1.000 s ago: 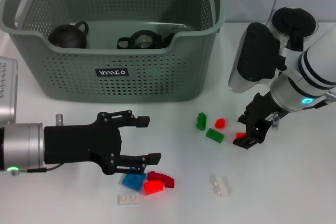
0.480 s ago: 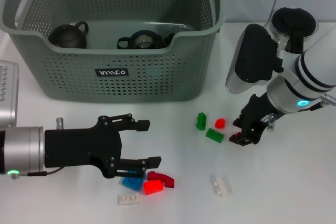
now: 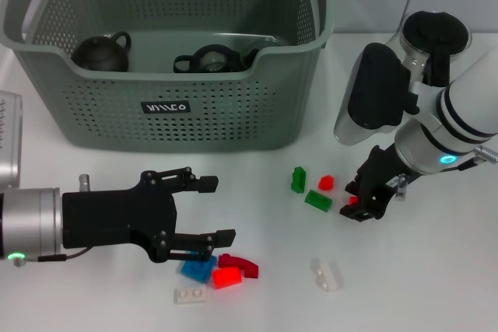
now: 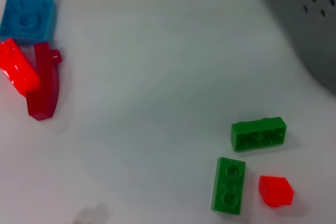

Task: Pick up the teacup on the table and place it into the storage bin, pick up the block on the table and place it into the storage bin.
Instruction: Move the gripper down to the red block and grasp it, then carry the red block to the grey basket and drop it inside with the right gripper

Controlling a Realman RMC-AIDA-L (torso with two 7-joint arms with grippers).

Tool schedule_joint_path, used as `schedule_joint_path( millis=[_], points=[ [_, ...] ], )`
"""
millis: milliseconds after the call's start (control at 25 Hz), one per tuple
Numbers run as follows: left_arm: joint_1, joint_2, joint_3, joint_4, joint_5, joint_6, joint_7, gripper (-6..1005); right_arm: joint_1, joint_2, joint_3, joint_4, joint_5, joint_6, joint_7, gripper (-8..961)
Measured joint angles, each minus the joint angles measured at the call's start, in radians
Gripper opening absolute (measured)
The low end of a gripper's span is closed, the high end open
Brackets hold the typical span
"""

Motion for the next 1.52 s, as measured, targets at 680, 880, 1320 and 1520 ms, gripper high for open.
schedule_joint_path(
  millis=[680, 880, 1320, 1520],
  points=[
    [0.001, 0.0, -0.009, 0.0, 0.0, 0.009, 0.0, 847, -0.025, -0.006, 0.017, -0.04, 0.001, -0.013, 0.006, 117],
    [0.001, 0.001, -0.018, 0.0, -0.001, 0.01, -0.001, 847, -0.064, -0.01, 0.083, -0.199, -0.001, -0.128, 0.022, 127],
    [0.002, 0.001, -0.037, 0.0, -0.001, 0.01, -0.002, 847, 0.044, -0.018, 0.365, -0.627, 0.183, -0.516, 0.282, 149],
    [-0.003, 0.003, -0.036, 0.002, -0.006, 0.011, -0.001, 848, 0.21, -0.027, 0.494, -0.594, 0.242, -0.469, 0.303, 159]
  ],
)
